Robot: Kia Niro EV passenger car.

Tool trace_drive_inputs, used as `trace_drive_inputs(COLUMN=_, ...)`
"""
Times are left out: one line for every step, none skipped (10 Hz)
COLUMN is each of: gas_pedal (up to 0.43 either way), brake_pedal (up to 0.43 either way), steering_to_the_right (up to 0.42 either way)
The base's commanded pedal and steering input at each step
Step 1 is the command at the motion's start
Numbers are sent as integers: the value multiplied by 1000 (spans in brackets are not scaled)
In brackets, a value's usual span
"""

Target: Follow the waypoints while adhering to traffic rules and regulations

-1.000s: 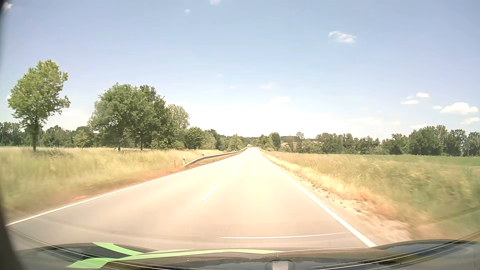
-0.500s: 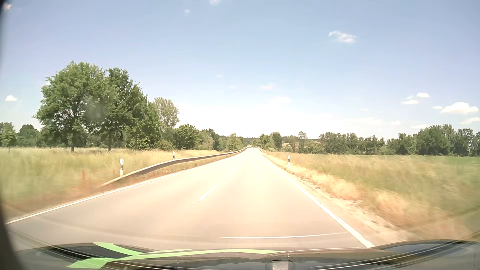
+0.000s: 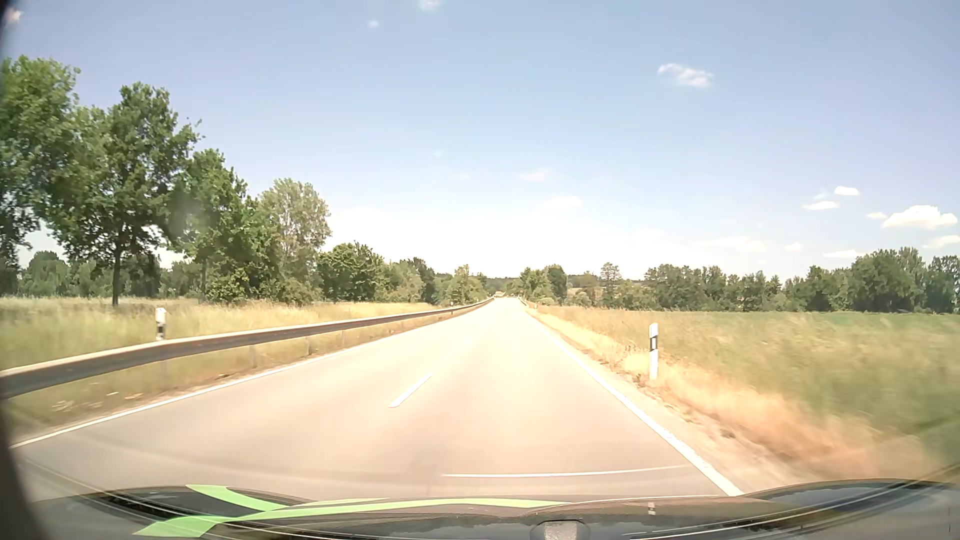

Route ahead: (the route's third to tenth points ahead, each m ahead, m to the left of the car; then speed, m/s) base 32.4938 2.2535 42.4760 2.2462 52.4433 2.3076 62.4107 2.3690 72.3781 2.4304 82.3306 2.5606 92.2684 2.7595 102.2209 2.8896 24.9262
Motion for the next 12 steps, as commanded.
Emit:
trace_drive_inputs(gas_pedal=248, brake_pedal=0, steering_to_the_right=-1)
trace_drive_inputs(gas_pedal=248, brake_pedal=0, steering_to_the_right=0)
trace_drive_inputs(gas_pedal=240, brake_pedal=0, steering_to_the_right=-1)
trace_drive_inputs(gas_pedal=228, brake_pedal=0, steering_to_the_right=0)
trace_drive_inputs(gas_pedal=228, brake_pedal=0, steering_to_the_right=-1)
trace_drive_inputs(gas_pedal=228, brake_pedal=0, steering_to_the_right=-1)
trace_drive_inputs(gas_pedal=240, brake_pedal=0, steering_to_the_right=0)
trace_drive_inputs(gas_pedal=260, brake_pedal=0, steering_to_the_right=0)
trace_drive_inputs(gas_pedal=268, brake_pedal=0, steering_to_the_right=0)
trace_drive_inputs(gas_pedal=268, brake_pedal=0, steering_to_the_right=-1)
trace_drive_inputs(gas_pedal=268, brake_pedal=0, steering_to_the_right=0)
trace_drive_inputs(gas_pedal=268, brake_pedal=0, steering_to_the_right=0)
